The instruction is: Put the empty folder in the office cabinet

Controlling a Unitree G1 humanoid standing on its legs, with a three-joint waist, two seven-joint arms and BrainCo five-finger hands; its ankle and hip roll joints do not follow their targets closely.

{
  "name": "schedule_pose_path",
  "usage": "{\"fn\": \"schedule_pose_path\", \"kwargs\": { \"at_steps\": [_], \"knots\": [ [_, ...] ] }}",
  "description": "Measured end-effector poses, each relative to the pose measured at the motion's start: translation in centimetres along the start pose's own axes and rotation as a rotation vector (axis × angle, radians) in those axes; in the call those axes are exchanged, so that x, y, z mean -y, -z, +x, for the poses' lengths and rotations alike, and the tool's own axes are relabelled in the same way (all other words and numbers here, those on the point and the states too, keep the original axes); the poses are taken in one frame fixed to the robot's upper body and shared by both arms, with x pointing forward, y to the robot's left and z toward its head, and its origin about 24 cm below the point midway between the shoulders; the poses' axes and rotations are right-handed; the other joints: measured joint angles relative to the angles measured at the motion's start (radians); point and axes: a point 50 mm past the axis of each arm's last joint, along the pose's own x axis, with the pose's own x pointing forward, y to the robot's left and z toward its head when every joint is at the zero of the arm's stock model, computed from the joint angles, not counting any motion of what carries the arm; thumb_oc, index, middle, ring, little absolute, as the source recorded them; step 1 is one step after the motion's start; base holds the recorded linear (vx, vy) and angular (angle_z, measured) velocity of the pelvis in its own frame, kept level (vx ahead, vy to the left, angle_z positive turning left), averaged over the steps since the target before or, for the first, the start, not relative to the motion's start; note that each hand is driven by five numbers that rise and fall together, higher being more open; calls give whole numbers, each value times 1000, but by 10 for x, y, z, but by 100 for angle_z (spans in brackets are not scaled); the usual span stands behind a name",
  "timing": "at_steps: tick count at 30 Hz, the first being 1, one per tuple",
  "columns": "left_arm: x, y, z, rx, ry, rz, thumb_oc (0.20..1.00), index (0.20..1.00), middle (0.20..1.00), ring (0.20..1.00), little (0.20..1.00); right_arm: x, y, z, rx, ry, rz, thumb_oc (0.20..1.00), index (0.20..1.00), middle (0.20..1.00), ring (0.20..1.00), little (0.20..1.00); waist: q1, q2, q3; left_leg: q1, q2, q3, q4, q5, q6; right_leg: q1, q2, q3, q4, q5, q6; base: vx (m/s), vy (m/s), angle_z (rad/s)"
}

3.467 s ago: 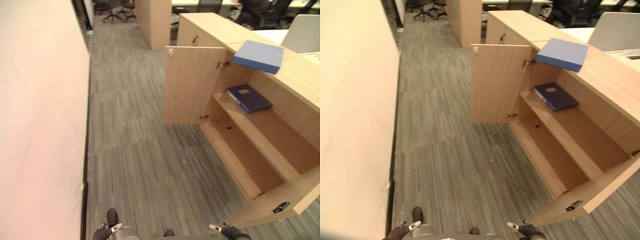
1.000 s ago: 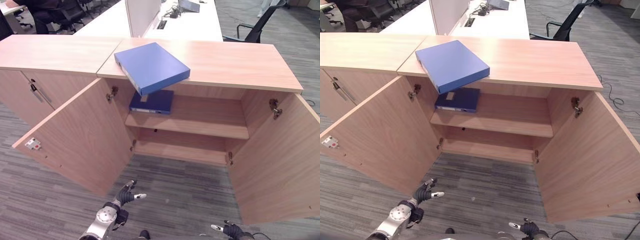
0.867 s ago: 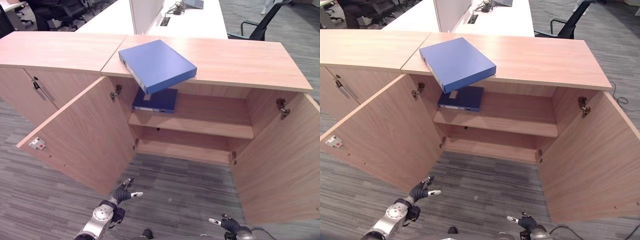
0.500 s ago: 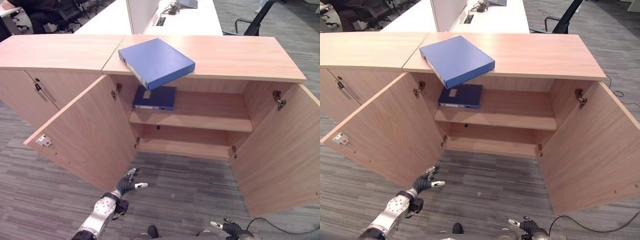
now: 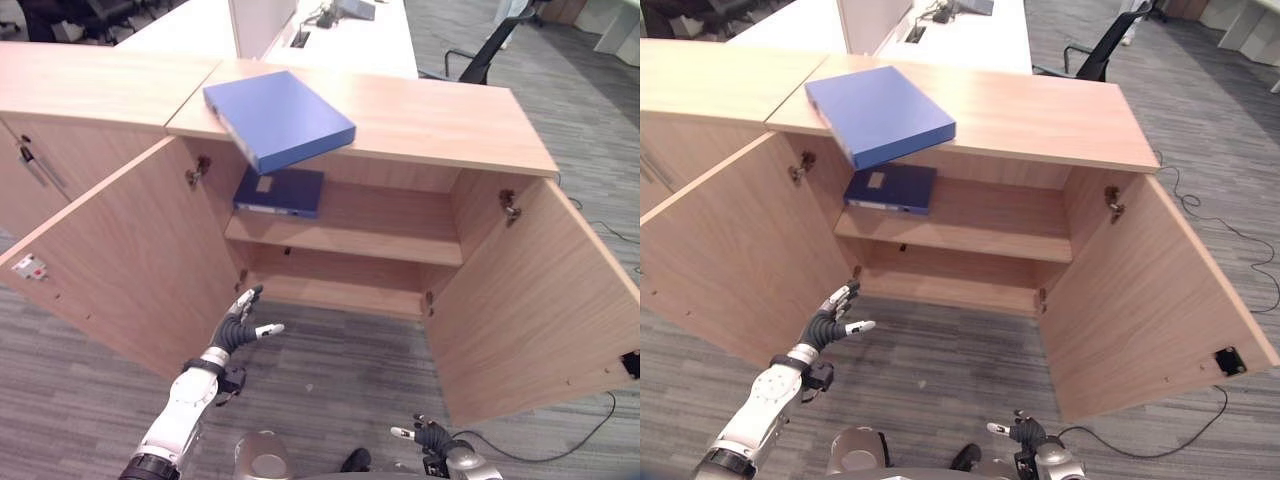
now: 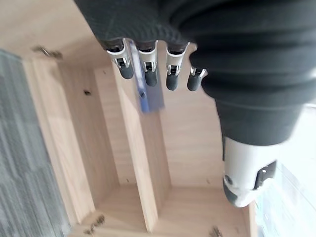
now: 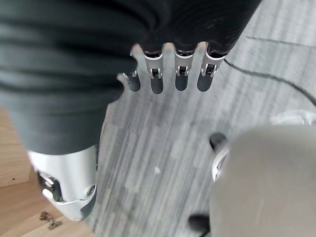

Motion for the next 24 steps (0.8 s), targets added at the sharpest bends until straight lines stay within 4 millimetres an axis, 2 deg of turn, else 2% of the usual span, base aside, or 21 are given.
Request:
{"fn": "schedule_pose_path", "kwargs": {
  "at_steps": [2,3,4,6,7,8,9,10,11,14,15,16,17,18,19,20,21,22,23,24],
  "knots": [
    [1,-15,3,71,-7,23,1000,1000,1000,1000,1000,0,0,0,-3,0,-9,1000,1000,1000,1000,1000,-9,-1,2,6,1,-24,-209,31,-42,2,35,-2,-40,17,11,80,59,-10],
    [1,-22,6,108,-12,36,1000,1000,1000,1000,1000,1,1,0,-5,2,-19,1000,1000,1000,1000,1000,-23,3,5,12,10,-36,-324,73,-70,8,58,-8,-56,25,-1,149,91,-13],
    [1,-26,9,121,-14,46,1000,1000,1000,1000,1000,2,2,0,-8,3,-19,1000,1000,1000,1000,1000,-30,4,5,12,21,-39,-349,91,-83,14,71,-9,-68,24,-1,112,54,-16],
    [0,-42,10,191,-14,78,1000,1000,1000,1000,1000,4,7,-1,-24,18,-19,1000,1000,1000,1000,1000,-45,10,8,38,30,-48,-395,127,-81,40,105,-8,-107,22,2,219,142,-15],
    [-2,-64,9,287,-17,134,1000,1000,1000,1000,1000,7,14,-3,-41,31,-17,1000,1000,1000,1000,1000,-47,19,6,77,29,-25,-390,148,-82,72,123,7,-130,24,3,307,222,-23],
    [-5,-73,6,331,-25,171,1000,1000,1000,1000,1000,8,16,-3,-51,37,-2,1000,1000,1000,1000,1000,-46,24,-1,104,23,-17,-392,151,-79,80,126,13,-131,22,3,174,139,-27],
    [-9,-85,4,387,-41,210,1000,1000,1000,1000,1000,9,19,-4,-61,42,4,1000,1000,1000,1000,1000,-45,34,-9,132,10,-13,-393,151,-79,88,126,21,-131,22,3,116,111,-24],
    [-13,-98,1,458,-68,250,1000,1000,1000,1000,1000,14,22,-5,-71,56,2,1000,1000,1000,1000,1000,-43,64,-25,162,-3,-12,-395,161,-65,88,128,27,-119,28,4,133,155,-16],
    [-18,-102,-1,484,-108,285,1000,1000,1000,1000,1000,13,23,-5,-69,51,4,1000,1000,1000,1000,1000,-42,74,-35,188,-30,-7,-400,180,-41,90,104,33,-109,32,16,195,248,-15],
    [-49,-127,-11,573,-279,469,1000,1000,1000,1000,1000,0,4,0,-18,18,2,1000,1000,1000,1000,1000,-37,71,-40,217,-108,8,-418,133,12,88,28,54,-82,33,55,186,296,-9],
    [-50,-138,-11,632,-310,511,1000,1000,1000,1000,1000,-1,2,0,-11,16,1,1000,1000,1000,1000,1000,-29,74,-45,230,-139,17,-420,111,31,77,-20,59,-28,13,86,183,365,-4],
    [-48,-140,-11,655,-320,534,1000,1000,1000,1000,1000,-1,-1,1,5,15,3,1000,1000,1000,1000,1000,-23,73,-50,245,-180,26,-419,86,56,69,-74,69,16,1,113,268,517,0],
    [-47,-141,-11,661,-318,537,1000,1000,1000,1000,1000,-2,0,0,3,13,7,1000,1000,1000,1000,1000,-27,70,-51,249,-204,26,-417,70,68,66,-97,69,35,4,126,357,649,11],
    [-44,-147,-11,689,-308,541,1000,1000,1000,1000,1000,5,1,0,1,32,15,1000,1000,1000,1000,1000,-32,78,-42,245,-244,17,-391,19,117,33,-176,67,175,-11,157,300,568,53],
    [-36,-158,-9,743,-272,555,1000,1000,1000,1000,1000,13,10,-3,-23,53,13,1000,1000,1000,1000,1000,-52,91,-36,251,-278,-10,-345,-22,157,-27,-292,67,429,-14,174,218,416,79],
    [-29,-167,-14,797,-238,586,1000,1000,1000,1000,1000,23,14,-6,-22,81,31,1000,1000,1000,1000,1000,-59,86,-38,284,-321,-31,-328,-55,174,-90,-416,80,647,47,217,107,204,75],
    [-24,-171,-19,832,-215,592,1000,1000,1000,1000,1000,28,16,-6,-31,94,22,1000,1000,1000,1000,1000,-61,89,-41,311,-348,-43,-332,-71,191,-153,-474,126,759,71,233,95,-10,38],
    [-19,-173,-26,875,-203,575,1000,1000,1000,1000,1000,29,4,-4,3,92,9,1000,1000,1000,1000,1000,-55,99,-40,327,-362,-41,-333,-73,196,-256,-443,198,792,29,241,49,-98,24],
    [-17,-172,-26,878,-197,571,1000,1000,1000,1000,1000,25,-3,-2,28,80,-2,1000,1000,1000,1000,1000,-59,105,-45,321,-361,-37,-337,-68,191,-285,-400,206,738,0,219,39,-139,44],
    [-16,-166,-23,851,-192,564,1000,1000,1000,1000,1000,18,-11,-1,62,58,-8,1000,1000,1000,1000,1000,-70,107,-38,313,-353,-60,-337,-62,184,-292,-309,182,586,-32,186,39,-128,63]
  ]
}}
